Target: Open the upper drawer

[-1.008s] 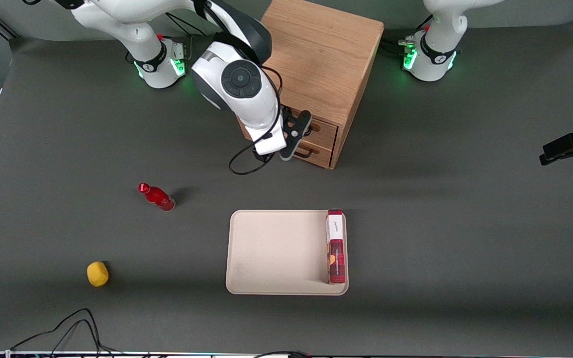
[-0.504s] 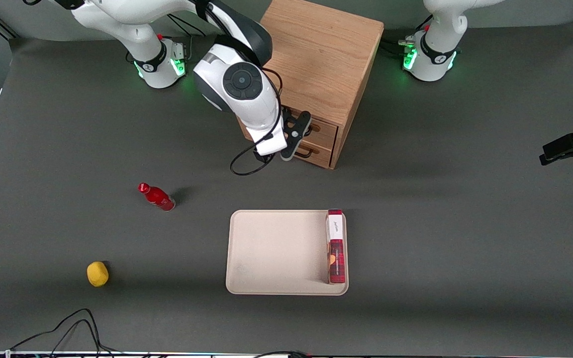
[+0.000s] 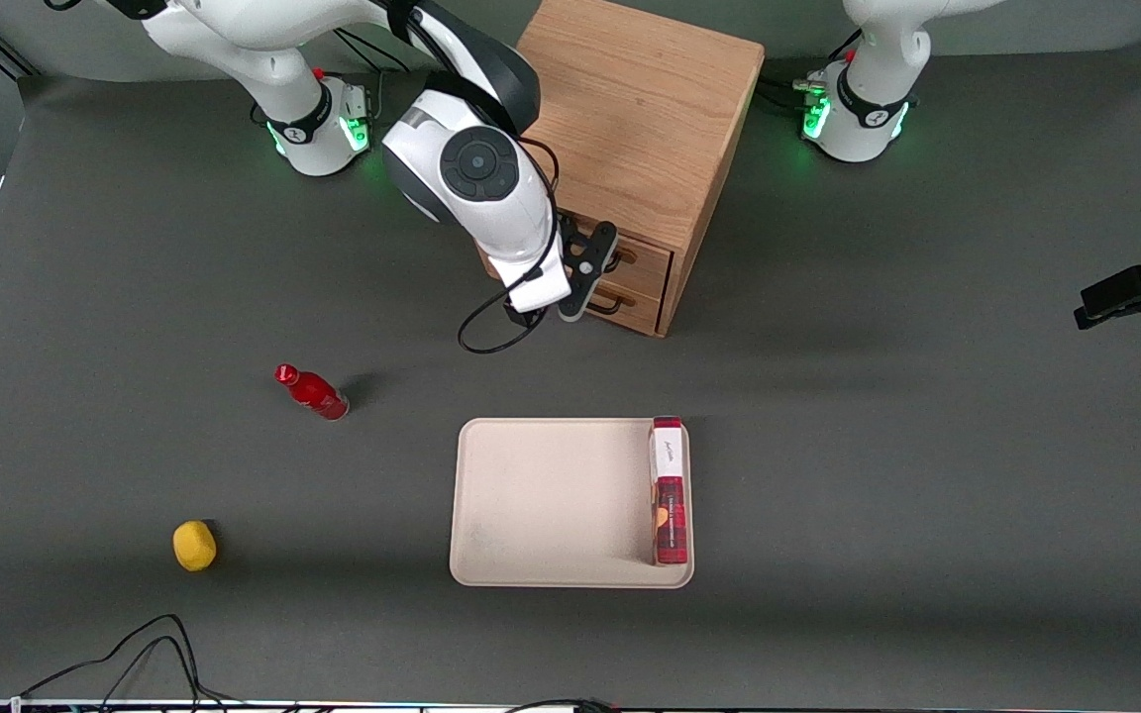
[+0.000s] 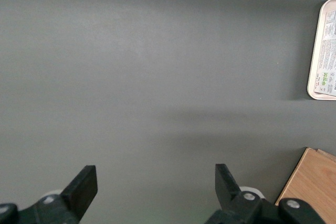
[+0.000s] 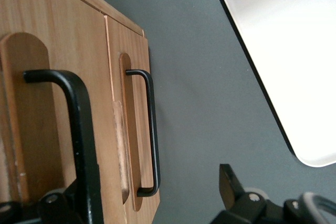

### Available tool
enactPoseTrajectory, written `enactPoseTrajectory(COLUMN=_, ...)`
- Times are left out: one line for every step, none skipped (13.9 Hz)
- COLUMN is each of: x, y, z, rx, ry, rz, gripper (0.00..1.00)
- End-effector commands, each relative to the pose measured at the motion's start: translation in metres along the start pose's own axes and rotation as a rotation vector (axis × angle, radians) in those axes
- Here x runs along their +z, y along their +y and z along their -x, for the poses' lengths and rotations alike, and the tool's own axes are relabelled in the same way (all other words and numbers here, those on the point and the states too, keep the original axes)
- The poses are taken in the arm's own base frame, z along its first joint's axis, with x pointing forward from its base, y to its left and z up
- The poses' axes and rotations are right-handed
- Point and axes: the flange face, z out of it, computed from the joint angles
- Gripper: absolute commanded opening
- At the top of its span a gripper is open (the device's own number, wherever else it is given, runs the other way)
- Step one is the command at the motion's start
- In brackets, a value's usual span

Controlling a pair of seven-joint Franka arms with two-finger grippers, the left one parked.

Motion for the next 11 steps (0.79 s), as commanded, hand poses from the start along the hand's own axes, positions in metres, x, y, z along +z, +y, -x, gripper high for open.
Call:
enactPoseTrajectory(x=-0.009, y=0.015, z=0.001, rx=-0.012, ry=0.015, rz=0.023, gripper=1.00)
enactPoseTrajectory(x=-0.010, y=0.017, z=0.000, rx=-0.009, ry=0.019, rz=0.022, gripper=1.00)
enactPoseTrajectory(x=-0.010, y=0.019, z=0.001, rx=-0.006, ry=0.017, rz=0.023, gripper=1.00)
enactPoseTrajectory(x=-0.011, y=0.020, z=0.001, rx=-0.005, ry=0.018, rz=0.024, gripper=1.00)
enactPoseTrajectory(x=-0.011, y=0.022, z=0.001, rx=-0.002, ry=0.020, rz=0.025, gripper=1.00)
enactPoseTrajectory(x=-0.012, y=0.023, z=0.001, rx=0.002, ry=0.023, rz=0.025, gripper=1.00)
enactPoseTrajectory(x=-0.010, y=0.026, z=-0.001, rx=0.003, ry=0.024, rz=0.022, gripper=1.00)
enactPoseTrajectory(x=-0.013, y=0.033, z=-0.002, rx=0.011, ry=0.033, rz=0.022, gripper=1.00)
enactPoseTrajectory(x=-0.012, y=0.040, z=-0.001, rx=0.021, ry=0.034, rz=0.019, gripper=1.00)
enactPoseTrajectory(x=-0.015, y=0.045, z=-0.001, rx=0.028, ry=0.041, rz=0.020, gripper=1.00)
enactPoseTrajectory(x=-0.016, y=0.047, z=-0.001, rx=0.030, ry=0.043, rz=0.019, gripper=1.00)
